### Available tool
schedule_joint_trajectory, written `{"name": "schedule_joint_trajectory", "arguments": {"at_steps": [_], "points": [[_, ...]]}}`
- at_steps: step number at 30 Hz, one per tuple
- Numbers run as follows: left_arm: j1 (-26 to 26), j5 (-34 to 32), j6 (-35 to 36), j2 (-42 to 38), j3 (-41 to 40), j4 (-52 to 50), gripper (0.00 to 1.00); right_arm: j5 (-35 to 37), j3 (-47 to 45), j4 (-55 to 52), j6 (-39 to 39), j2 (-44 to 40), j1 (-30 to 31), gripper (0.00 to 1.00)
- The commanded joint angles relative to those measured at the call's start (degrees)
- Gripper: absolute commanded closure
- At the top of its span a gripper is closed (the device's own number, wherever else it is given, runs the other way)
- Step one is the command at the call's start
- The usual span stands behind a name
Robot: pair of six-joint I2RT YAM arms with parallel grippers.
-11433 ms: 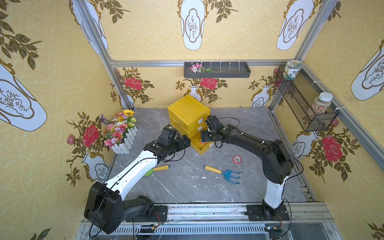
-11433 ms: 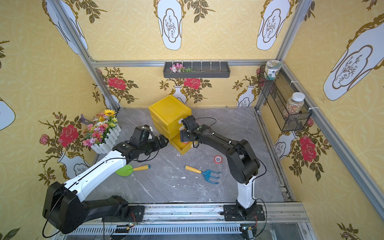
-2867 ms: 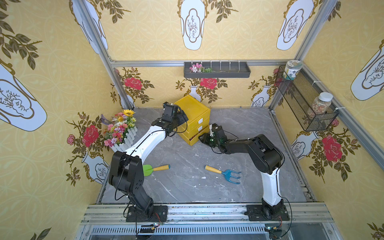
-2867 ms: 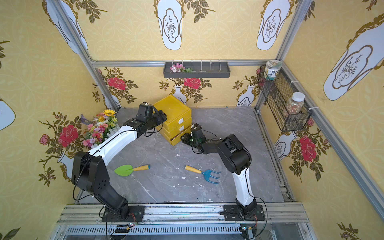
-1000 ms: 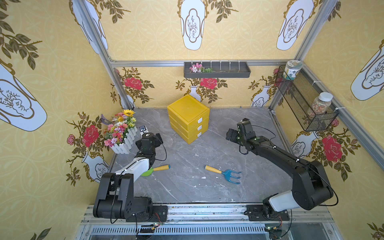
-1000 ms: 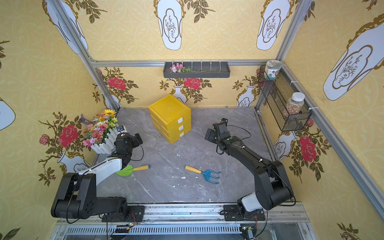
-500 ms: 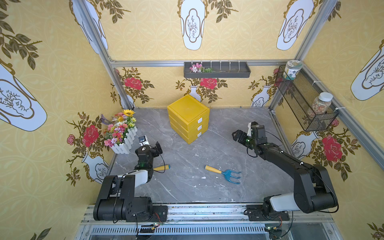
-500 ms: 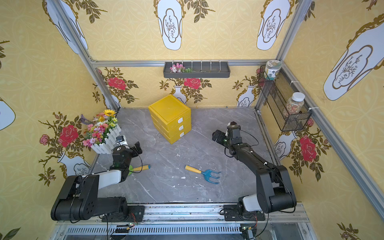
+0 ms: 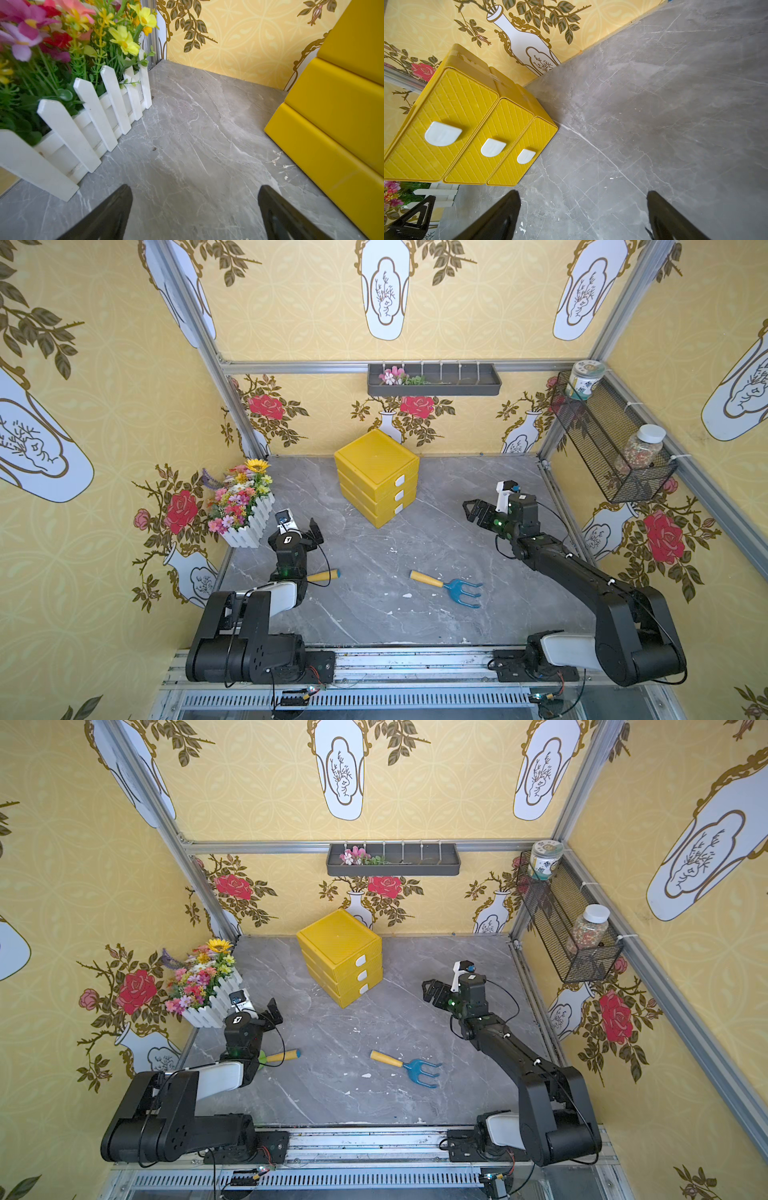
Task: Place the transparent tape into the drawer according to color
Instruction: Reset both arms
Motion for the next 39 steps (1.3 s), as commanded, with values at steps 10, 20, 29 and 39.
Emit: {"name": "schedule_joint_trajectory", "arguments": {"at_steps": [10,20,29,39], "points": [[0.0,1.8,0.7,-1.3,-11.1,19.7,0.0,2.4,-1.1,4.3,-2.0,-0.7,0.0,0.03],[0.4,0.6,-0.2,-0.1,-10.6,20.2,0.0,16.2,2.4,-3.7,-15.4,-3.7,-1.6,0.03],[0.9,1.0,-0.5,-0.3,-10.7,20.0,0.0,28.2,-3.3,0.0,-25.7,2.5,-7.0,0.03],[1.3,1.5,-0.8,-0.3,-10.5,19.9,0.0,15.6,-23.2,31.2,-25.6,2.5,-12.1,0.03]]}}
